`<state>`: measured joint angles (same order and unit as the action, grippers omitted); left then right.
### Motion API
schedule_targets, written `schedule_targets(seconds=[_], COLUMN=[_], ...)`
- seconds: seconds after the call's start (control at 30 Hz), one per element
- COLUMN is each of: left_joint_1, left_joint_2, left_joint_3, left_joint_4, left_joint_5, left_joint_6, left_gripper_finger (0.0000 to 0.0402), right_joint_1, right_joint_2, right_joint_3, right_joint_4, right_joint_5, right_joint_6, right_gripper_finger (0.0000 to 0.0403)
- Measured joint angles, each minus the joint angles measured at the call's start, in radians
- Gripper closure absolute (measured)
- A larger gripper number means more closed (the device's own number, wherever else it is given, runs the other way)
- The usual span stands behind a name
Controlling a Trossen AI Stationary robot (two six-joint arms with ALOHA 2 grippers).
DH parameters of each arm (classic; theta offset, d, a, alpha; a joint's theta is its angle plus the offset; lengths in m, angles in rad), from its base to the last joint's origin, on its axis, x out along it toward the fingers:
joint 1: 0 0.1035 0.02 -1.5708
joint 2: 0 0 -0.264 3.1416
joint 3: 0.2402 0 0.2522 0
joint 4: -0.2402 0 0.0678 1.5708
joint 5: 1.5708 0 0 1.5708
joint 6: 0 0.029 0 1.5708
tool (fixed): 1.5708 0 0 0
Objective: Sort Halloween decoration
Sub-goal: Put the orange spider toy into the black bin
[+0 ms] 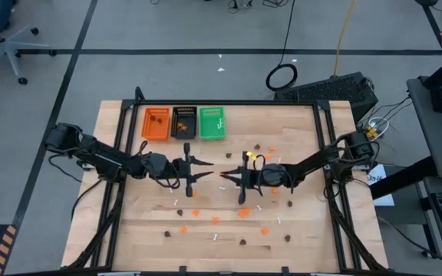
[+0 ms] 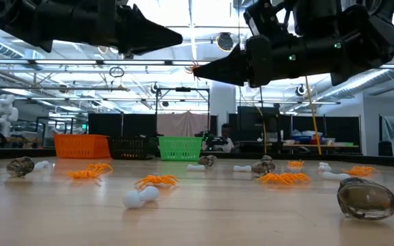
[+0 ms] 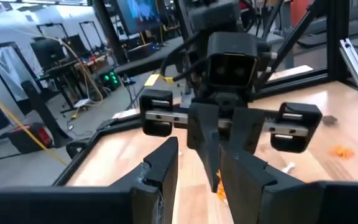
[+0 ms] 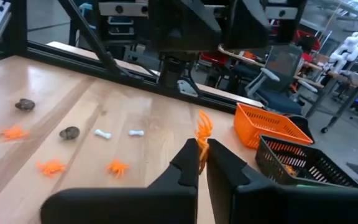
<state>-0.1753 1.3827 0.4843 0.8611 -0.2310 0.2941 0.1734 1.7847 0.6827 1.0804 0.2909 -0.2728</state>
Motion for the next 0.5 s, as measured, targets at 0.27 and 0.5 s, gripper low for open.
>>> schedule_targets(seconds=[0.27,0.5], left_joint_1=[0.000,0.005], left_joint_2=[0.001,0.041], left_joint_3=[0.000,0.000], left_joint_4=[-0.030,-0.010], left_joint_5=[0.042,0.084], left_joint_6=[-0.001,-0.015], left_gripper_finger=[0.0285,0.0283], right_joint_1=[-0.008,-0.008], right_joint_2=[0.000,0.000], right_joint_3=[0.001,0.003], right_joint_4=[0.011,0.016], right_joint_5=[-0.002,-0.004], right_joint_6=[0.023,0.025], right_gripper_finger=[0.0403,0.0403])
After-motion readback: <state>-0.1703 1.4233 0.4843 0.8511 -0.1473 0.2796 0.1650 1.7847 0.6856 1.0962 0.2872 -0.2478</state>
